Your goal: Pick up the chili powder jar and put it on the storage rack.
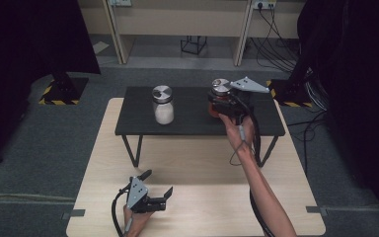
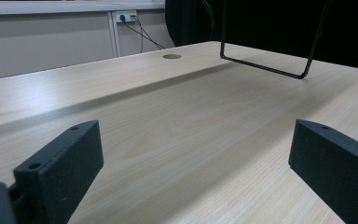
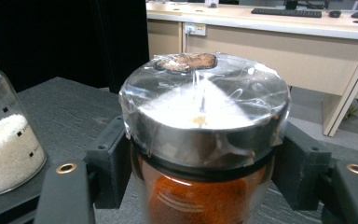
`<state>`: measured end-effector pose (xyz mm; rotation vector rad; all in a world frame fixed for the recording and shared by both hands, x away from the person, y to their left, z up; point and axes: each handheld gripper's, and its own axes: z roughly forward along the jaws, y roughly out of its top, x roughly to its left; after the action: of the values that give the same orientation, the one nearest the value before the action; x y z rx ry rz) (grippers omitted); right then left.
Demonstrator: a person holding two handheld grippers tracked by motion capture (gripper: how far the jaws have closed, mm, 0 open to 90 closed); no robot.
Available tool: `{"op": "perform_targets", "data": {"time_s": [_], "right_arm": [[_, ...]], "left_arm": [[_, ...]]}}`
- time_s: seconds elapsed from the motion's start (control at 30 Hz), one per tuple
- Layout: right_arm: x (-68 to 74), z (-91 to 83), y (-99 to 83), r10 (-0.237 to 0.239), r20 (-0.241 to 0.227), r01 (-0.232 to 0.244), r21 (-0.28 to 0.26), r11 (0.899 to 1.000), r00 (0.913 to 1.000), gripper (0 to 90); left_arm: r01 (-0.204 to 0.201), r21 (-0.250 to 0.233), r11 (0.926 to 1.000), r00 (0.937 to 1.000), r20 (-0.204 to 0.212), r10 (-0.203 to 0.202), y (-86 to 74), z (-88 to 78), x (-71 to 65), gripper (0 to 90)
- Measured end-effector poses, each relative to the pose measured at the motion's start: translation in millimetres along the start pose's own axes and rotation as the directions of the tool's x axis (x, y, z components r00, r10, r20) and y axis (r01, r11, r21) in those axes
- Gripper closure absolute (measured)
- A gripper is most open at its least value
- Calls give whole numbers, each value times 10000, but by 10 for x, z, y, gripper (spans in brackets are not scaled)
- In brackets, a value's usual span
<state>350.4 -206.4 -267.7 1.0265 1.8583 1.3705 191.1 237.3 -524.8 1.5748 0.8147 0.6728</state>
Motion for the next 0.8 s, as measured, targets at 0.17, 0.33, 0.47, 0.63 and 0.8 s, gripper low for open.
{"op": "perform_targets", "data": {"time_s": [0.17,0.33,0.47,0.63,0.8], "right_arm": [[4,14,9,-52,10,52,49,10000,10000,307],[2,5,-12,-113,10,113,-33,9999,9999,225],[-17,-48,-63,127,-88,-130,-412,9991,9999,116],[-23,-125,-119,-12,-303,-15,-882,9961,9995,45],[-14,-203,-121,-29,-408,-12,-1006,9949,9992,29]], "left_arm": [[-8,3,10000,10000,3,8,1,0,0,25],[-8,2,10000,10000,8,8,0,0,1,25],[-15,11,10000,10000,10,15,2,1,1,25],[-16,9,10000,10000,7,16,1,0,0,25],[-31,10,10000,10000,11,31,2,0,0,25]]}}
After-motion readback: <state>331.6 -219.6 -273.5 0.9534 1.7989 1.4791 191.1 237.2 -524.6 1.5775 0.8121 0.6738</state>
